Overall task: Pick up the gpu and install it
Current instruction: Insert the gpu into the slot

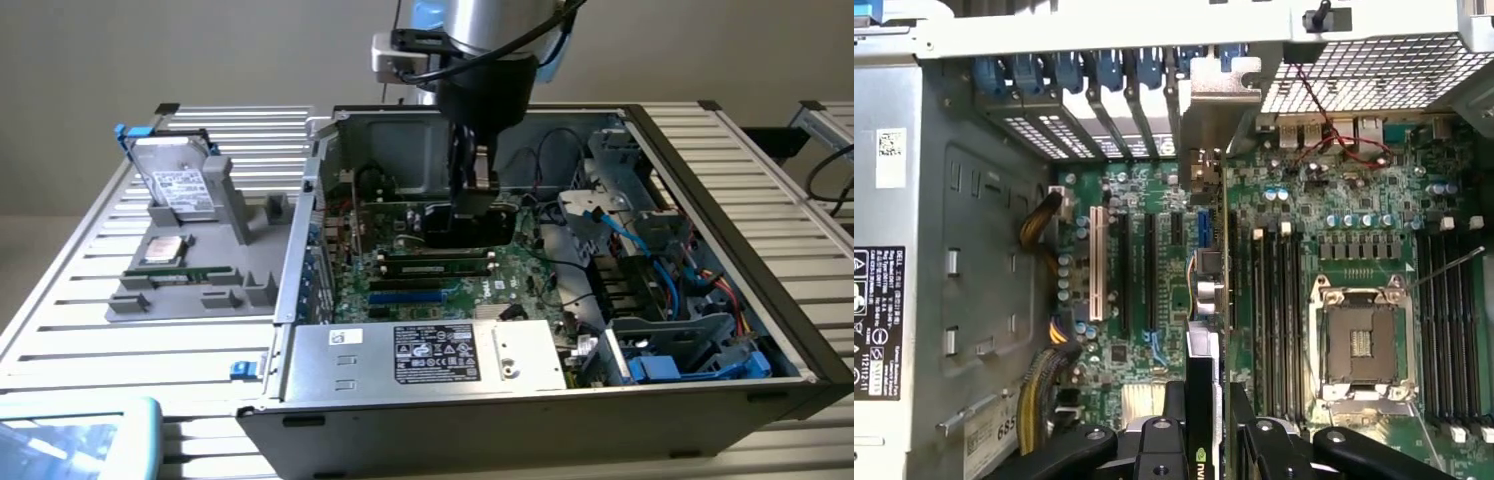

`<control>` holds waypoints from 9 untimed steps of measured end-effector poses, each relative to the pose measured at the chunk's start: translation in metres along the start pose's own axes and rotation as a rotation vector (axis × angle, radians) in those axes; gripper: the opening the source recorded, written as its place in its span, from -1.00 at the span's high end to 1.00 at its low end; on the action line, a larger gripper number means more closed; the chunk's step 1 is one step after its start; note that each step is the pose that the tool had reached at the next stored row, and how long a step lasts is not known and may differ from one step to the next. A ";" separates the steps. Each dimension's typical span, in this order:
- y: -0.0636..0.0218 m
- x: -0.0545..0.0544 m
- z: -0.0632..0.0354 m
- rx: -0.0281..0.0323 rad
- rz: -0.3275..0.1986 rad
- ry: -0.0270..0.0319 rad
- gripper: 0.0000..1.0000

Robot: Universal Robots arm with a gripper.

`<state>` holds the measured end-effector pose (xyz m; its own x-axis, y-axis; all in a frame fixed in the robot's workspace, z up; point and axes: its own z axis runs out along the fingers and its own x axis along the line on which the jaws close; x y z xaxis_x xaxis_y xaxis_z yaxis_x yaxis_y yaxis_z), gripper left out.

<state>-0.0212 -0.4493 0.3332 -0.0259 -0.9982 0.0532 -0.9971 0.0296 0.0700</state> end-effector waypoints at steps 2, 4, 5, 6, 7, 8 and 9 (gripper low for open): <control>0.0006 0.002 0.0036 -0.0001 0.000 0.0004 0.46; 0.0011 0.004 0.0077 0.0000 0.000 0.0001 0.46; 0.0013 0.005 0.0095 0.0000 0.000 0.0001 0.46; 0.0015 0.006 0.0114 0.0000 0.000 0.0001 0.46; 0.0014 0.006 0.0124 0.0000 0.000 0.0002 0.46; 0.0014 0.006 0.0126 -0.0001 0.000 0.0004 0.46; 0.0015 0.006 0.0125 -0.0001 0.000 0.0005 0.46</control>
<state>-0.0237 -0.4556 0.3211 -0.0258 -0.9982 0.0537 -0.9971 0.0296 0.0701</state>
